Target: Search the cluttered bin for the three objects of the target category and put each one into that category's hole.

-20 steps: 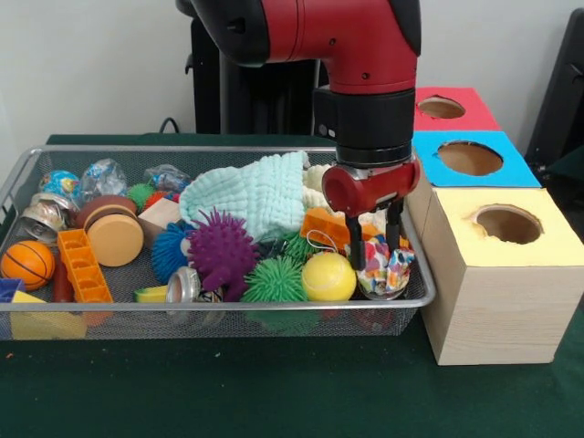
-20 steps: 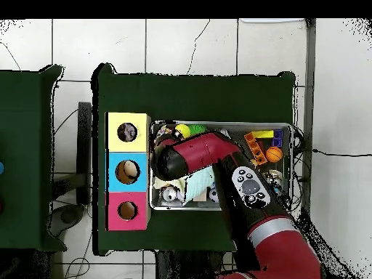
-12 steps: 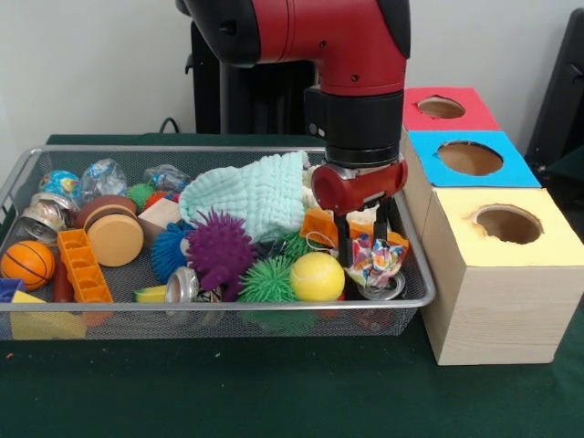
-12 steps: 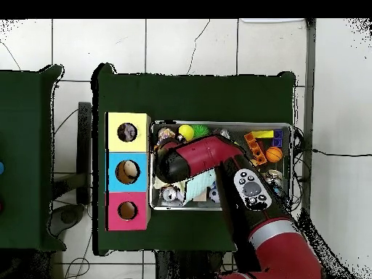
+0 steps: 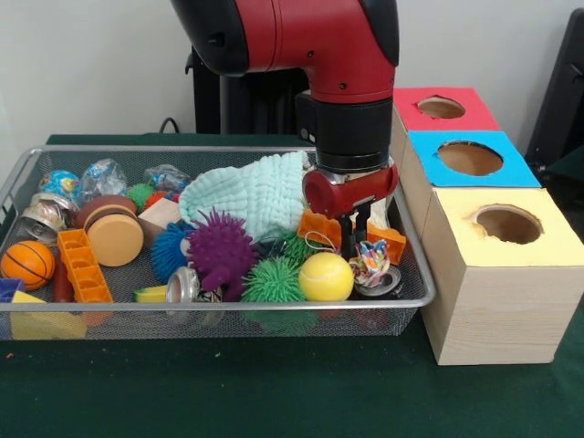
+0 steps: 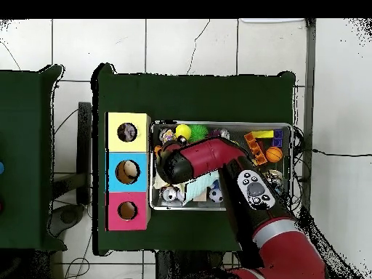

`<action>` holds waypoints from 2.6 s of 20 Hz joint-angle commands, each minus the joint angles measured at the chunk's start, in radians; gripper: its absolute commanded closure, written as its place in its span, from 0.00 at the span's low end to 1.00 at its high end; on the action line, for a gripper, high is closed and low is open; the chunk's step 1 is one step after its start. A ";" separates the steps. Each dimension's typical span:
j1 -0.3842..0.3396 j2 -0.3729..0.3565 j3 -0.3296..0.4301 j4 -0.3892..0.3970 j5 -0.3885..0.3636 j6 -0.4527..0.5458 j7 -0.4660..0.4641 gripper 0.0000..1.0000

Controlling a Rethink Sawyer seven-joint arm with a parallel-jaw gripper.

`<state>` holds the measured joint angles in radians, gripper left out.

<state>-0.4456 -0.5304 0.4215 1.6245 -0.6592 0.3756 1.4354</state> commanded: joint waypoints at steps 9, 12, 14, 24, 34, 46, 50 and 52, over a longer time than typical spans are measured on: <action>0.011 -0.096 0.045 0.023 0.047 0.142 -0.017 1.00; 0.015 -0.123 0.062 0.002 0.076 0.189 -0.036 1.00; 0.018 -0.135 0.061 -0.004 0.087 0.203 -0.036 1.00; 0.043 -0.184 0.062 -0.032 0.132 0.282 -0.037 1.00; 0.086 -0.292 0.061 -0.057 0.182 0.432 -0.062 1.00; 0.152 -0.351 0.026 -0.072 0.203 0.492 0.010 1.00; 0.177 -0.322 0.007 -0.083 0.205 0.458 0.066 1.00; 0.193 -0.309 -0.006 -0.085 0.203 0.442 0.096 1.00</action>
<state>-0.2765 -0.8773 0.4365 1.5531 -0.4699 0.7399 1.4354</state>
